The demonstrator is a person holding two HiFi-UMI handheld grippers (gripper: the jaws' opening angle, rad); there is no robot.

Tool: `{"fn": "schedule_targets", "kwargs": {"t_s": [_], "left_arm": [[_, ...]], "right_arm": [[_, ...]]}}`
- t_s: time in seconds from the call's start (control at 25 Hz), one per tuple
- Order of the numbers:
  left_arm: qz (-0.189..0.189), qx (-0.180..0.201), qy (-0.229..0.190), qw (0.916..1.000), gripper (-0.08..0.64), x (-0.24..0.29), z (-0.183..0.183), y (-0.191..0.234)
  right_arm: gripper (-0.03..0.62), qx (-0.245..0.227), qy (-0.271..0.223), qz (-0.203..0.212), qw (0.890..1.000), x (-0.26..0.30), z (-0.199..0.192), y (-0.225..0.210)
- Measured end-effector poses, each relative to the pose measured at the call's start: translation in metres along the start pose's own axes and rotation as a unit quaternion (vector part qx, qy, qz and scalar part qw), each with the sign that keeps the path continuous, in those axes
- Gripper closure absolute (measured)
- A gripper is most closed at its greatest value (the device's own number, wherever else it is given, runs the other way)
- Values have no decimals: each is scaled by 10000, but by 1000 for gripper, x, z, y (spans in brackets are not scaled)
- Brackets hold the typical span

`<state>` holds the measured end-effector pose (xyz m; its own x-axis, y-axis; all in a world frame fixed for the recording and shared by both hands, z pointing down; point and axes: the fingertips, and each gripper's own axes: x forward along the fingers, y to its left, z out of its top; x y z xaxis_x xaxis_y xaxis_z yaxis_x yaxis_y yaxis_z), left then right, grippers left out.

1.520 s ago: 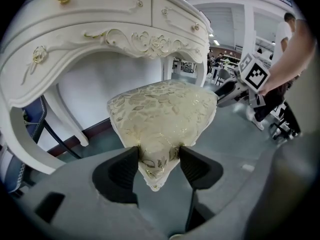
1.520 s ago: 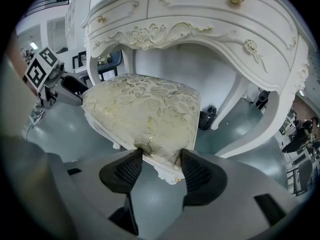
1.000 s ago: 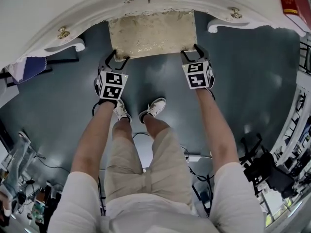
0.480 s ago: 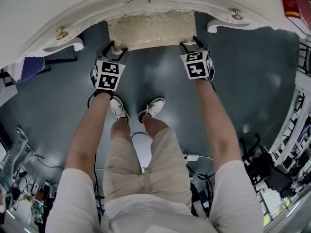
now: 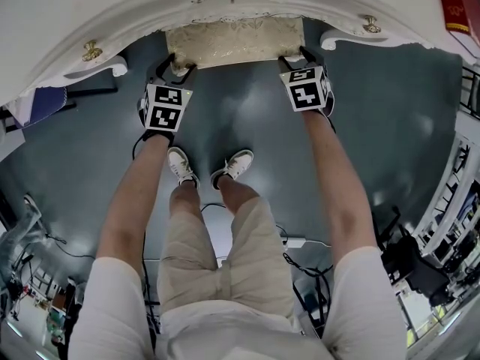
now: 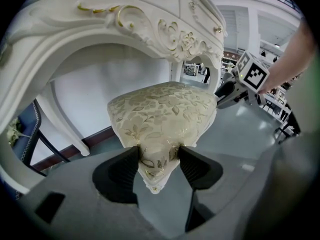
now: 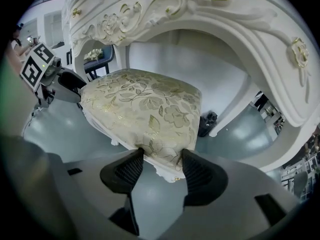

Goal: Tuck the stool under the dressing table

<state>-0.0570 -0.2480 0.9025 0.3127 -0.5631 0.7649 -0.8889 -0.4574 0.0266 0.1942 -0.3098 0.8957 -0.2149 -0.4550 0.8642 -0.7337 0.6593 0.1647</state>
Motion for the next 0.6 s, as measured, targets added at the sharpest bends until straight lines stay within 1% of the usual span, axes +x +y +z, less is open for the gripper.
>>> {"fn": "schedule_targets", "kwargs": {"t_s": [0.36, 0.6], "left_arm": [[61, 63, -93, 9999, 301, 10, 17, 18], [86, 21, -229, 9997, 302, 16, 27, 29]], "right_arm": [[359, 66, -87, -112, 9999, 12, 17, -11], [359, 30, -292, -210, 9993, 19, 30, -18]]}}
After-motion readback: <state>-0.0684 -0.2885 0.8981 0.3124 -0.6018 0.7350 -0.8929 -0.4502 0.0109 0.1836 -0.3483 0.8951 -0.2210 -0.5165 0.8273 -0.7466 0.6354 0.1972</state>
